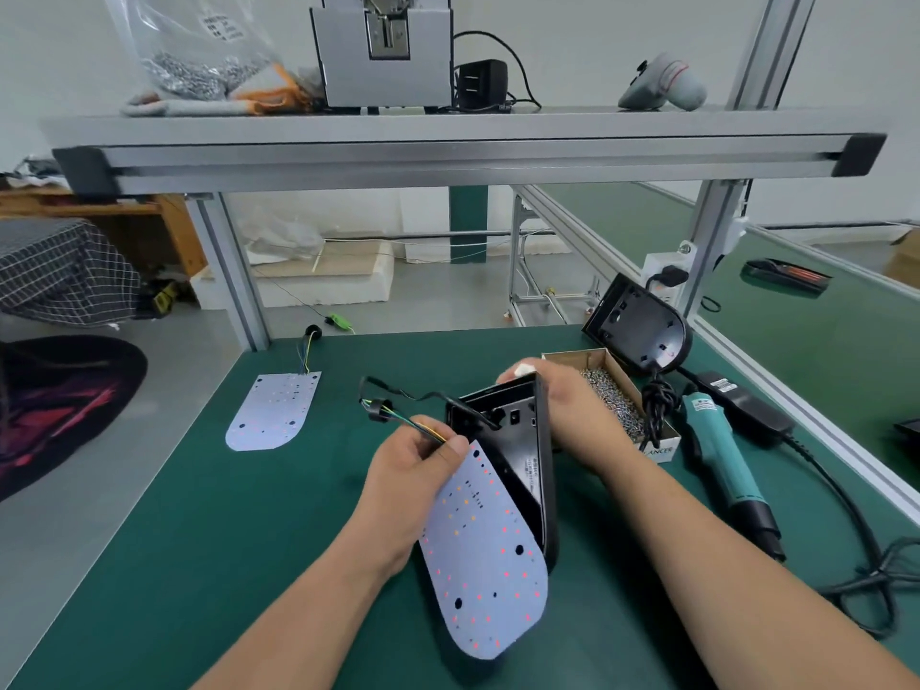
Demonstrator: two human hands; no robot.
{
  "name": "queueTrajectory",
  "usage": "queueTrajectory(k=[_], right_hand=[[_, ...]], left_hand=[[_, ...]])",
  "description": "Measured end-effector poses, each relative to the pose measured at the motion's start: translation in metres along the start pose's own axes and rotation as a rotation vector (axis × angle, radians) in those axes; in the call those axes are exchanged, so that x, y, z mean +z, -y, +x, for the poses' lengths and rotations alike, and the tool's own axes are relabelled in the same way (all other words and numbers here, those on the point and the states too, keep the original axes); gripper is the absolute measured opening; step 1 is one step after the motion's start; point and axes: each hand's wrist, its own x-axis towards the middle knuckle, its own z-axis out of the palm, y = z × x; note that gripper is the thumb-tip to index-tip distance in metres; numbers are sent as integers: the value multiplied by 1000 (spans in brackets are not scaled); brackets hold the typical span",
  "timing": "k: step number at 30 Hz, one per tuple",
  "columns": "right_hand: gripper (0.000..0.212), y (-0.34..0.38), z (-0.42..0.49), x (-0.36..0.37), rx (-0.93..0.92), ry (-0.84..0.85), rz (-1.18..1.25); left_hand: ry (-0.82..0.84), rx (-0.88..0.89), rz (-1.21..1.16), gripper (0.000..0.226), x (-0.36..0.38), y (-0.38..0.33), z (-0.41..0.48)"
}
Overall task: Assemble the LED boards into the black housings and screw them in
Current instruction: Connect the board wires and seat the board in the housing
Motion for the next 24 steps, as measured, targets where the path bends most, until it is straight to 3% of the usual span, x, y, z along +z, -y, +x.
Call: queueTrajectory(k=[3,6,8,10,13,15,17,20,24], right_hand=[[13,-2,-10,-5,-22,157,41],[14,1,-17,-15,32,385,208],[16,5,-20,-20,40,449,122],[24,5,-20,-19,79,341,-29],[30,2,-19,-19,153,-53,-241],[26,-1,-20,-26,173,-350,-209],[12,0,-21,-32,169,-525,-41],[36,1,-23,-28,135,-447,-102],[66,-1,-22,-18,34,-351,-502]], left_hand=[[-5,-11,-88,30,-7,-4,3],[11,-17,-168,17,-16,-7,5],[24,-28,-181,15,-18,-7,5],[-1,-35,-195,15,-21,-7,6],[-112,-1,-266,14,-32,-7,12],[-185,-3,-332,16,-42,-6,17],[-209,-25,-351,22,-48,-3,22],[-129,-37,-298,22,-47,2,21],[-62,-26,-242,19,-37,4,17]])
